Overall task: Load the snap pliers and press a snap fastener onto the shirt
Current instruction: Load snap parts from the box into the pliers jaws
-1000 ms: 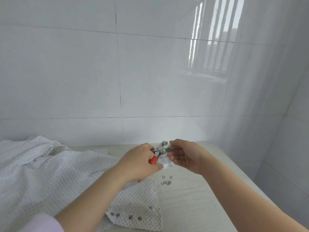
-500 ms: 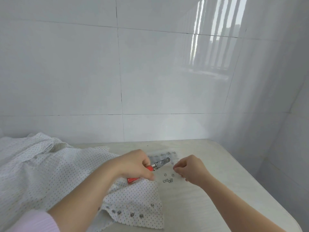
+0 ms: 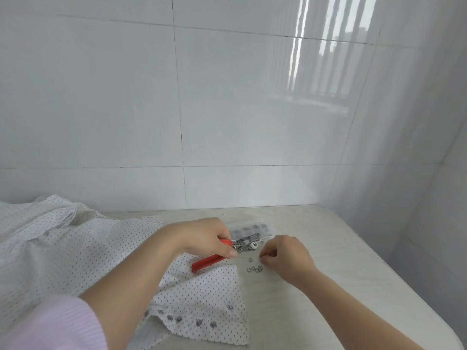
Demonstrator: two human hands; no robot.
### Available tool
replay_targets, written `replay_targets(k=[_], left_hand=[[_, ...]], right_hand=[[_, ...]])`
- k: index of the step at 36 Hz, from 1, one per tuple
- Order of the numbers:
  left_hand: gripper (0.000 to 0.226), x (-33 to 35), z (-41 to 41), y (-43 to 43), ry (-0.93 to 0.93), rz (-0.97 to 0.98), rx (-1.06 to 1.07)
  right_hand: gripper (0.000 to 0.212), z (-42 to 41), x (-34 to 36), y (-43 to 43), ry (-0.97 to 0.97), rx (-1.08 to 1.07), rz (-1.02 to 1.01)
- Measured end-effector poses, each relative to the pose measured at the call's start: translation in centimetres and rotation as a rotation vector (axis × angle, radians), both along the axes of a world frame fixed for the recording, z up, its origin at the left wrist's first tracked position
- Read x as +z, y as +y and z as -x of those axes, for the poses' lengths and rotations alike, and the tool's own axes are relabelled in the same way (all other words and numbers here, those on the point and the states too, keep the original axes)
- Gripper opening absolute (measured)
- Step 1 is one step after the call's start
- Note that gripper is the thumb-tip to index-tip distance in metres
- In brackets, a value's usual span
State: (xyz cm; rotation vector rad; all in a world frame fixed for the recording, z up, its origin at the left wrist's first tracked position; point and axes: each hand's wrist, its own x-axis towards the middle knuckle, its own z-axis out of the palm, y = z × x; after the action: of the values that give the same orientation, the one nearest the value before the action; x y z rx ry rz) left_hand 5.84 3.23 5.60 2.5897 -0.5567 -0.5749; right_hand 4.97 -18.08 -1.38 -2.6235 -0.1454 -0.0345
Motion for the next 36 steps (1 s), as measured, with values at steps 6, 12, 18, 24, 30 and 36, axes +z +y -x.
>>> replay_targets(k=[6, 12, 18, 24, 30, 36], left_hand=[[0.026, -0.2, -0.2, 0.4, 0.043, 0.081, 0.03], [0.019, -0.3, -0.2, 0.9, 0.101, 0.141, 0.06], [0.016, -0.2, 0.0, 1.3, 0.107, 0.145, 0.066], [0.017, -0.2, -0.1, 1.3, 0.11, 0.149, 0.065], [0.016, -0.2, 0.0, 1.3, 0.117, 0.143, 0.076], [0.019, -0.4, 0.0, 1.3, 0.115, 0.154, 0.072]], right_hand=[[0.011, -0.1, -0.1, 0.0, 0.003, 0.018, 0.019], [0.009, -0.1, -0.2, -0.3, -0.005, 0.026, 0.007], [0.01, -0.2, -0.2, -0.5, -0.014, 0.013, -0.026], [0.015, -0.3, -0.2, -0.7, -0.031, 0.037, -0.073], [0.012, 0.1, -0.1, -0.5, -0.019, 0.063, -0.059], [0.013, 0.0, -0.5, -0.2, -0.077, 0.063, -0.055]])
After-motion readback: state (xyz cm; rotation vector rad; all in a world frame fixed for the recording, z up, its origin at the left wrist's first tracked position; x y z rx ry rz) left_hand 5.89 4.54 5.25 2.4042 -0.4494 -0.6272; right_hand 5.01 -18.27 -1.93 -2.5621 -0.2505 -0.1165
